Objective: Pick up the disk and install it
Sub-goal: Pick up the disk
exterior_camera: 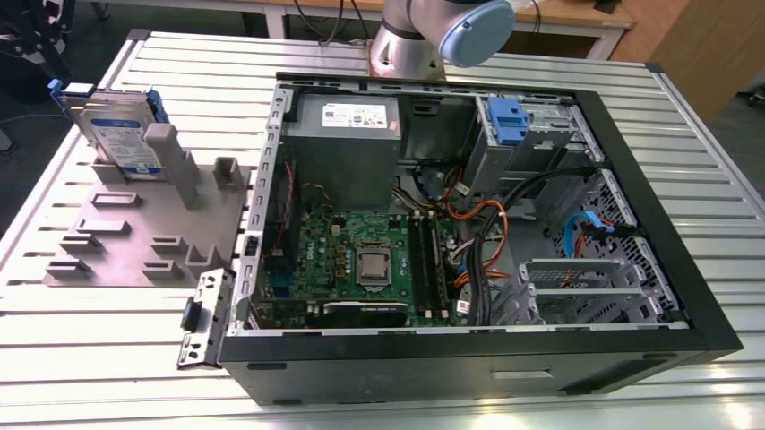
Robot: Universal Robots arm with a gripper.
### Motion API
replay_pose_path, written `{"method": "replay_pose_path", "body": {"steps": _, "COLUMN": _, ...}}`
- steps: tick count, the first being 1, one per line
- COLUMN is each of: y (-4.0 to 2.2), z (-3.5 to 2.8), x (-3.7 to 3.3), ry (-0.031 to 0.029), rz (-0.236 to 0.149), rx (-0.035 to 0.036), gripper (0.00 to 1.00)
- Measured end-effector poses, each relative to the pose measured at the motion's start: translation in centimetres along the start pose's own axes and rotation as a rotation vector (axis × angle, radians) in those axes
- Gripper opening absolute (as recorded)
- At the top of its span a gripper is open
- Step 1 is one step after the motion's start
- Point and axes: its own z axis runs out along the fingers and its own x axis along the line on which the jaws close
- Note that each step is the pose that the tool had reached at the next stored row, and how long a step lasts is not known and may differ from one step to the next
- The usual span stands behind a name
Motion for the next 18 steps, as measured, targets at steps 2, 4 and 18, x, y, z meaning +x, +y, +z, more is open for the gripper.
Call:
{"method": "replay_pose_path", "body": {"steps": 2, "y": 0.0, "z": 0.01, "x": 0.0, "ry": 0.0011, "rz": -0.024, "rx": -0.0002, "gripper": 0.11}}
{"method": "replay_pose_path", "body": {"steps": 4, "y": 0.0, "z": 0.01, "x": 0.0, "ry": 0.0025, "rz": -0.051, "rx": -0.0004, "gripper": 0.11}}
{"method": "replay_pose_path", "body": {"steps": 18, "y": -0.03, "z": 0.07, "x": 0.05, "ry": 0.0072, "rz": -0.224, "rx": 0.0065, "gripper": 0.11}}
